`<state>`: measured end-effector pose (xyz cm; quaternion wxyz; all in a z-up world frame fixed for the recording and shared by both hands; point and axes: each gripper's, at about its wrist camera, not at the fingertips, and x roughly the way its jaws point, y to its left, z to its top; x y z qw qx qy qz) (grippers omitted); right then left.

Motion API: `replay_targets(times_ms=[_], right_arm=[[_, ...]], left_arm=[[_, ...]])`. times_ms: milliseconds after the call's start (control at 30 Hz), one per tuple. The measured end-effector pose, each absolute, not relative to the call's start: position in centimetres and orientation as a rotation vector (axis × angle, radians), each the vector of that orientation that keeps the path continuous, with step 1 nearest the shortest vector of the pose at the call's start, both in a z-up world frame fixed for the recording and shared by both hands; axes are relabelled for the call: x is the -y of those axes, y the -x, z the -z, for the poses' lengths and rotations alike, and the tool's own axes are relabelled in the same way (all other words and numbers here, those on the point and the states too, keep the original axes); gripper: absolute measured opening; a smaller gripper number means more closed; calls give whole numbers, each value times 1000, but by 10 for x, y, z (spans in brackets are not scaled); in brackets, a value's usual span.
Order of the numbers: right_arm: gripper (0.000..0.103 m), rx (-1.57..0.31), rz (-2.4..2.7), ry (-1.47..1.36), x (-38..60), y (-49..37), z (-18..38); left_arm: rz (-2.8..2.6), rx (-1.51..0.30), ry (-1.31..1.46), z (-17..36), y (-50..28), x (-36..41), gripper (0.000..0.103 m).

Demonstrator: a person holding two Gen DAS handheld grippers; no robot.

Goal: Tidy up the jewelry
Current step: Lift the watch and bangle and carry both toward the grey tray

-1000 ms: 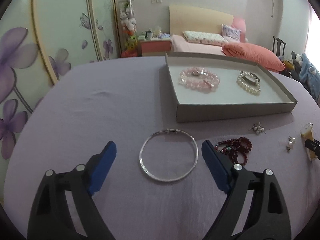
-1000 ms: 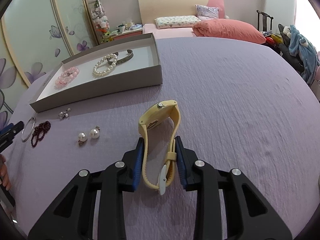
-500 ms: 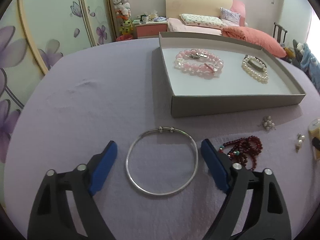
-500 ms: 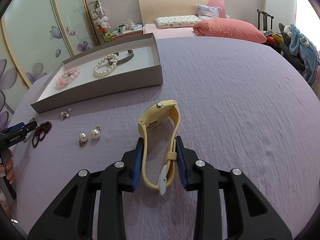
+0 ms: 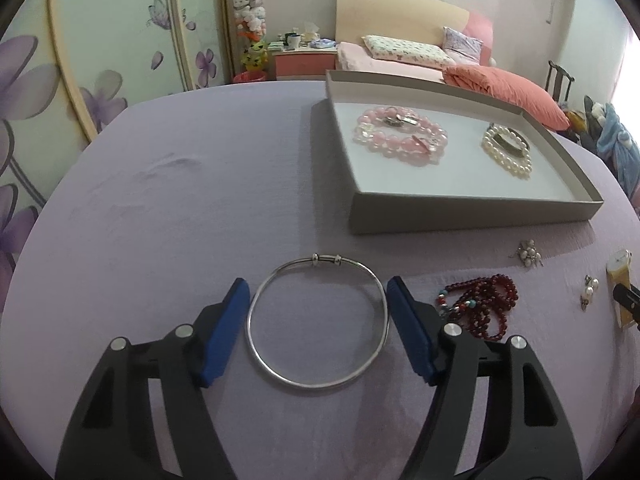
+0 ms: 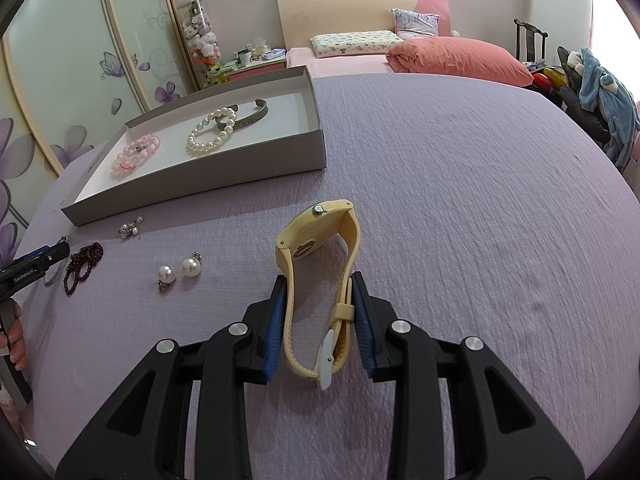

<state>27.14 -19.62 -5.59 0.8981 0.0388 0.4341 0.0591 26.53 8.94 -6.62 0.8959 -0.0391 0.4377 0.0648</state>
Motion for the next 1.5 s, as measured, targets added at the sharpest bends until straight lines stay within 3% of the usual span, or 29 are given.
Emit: replay_targets(times_ms=[500,867,1500], right_arm=[[29,-854,-134,-83,187,-261,48],[29,-649,-172,-60,168,-232,22],[29,-410,-264,-58,155,-195,-3]], left_arm=[[-123,-717,191,28,-203,-105,69],[-119,-469,182,-1,-154,-81,69],[-59,-309,153,-13,-123,-44,69]])
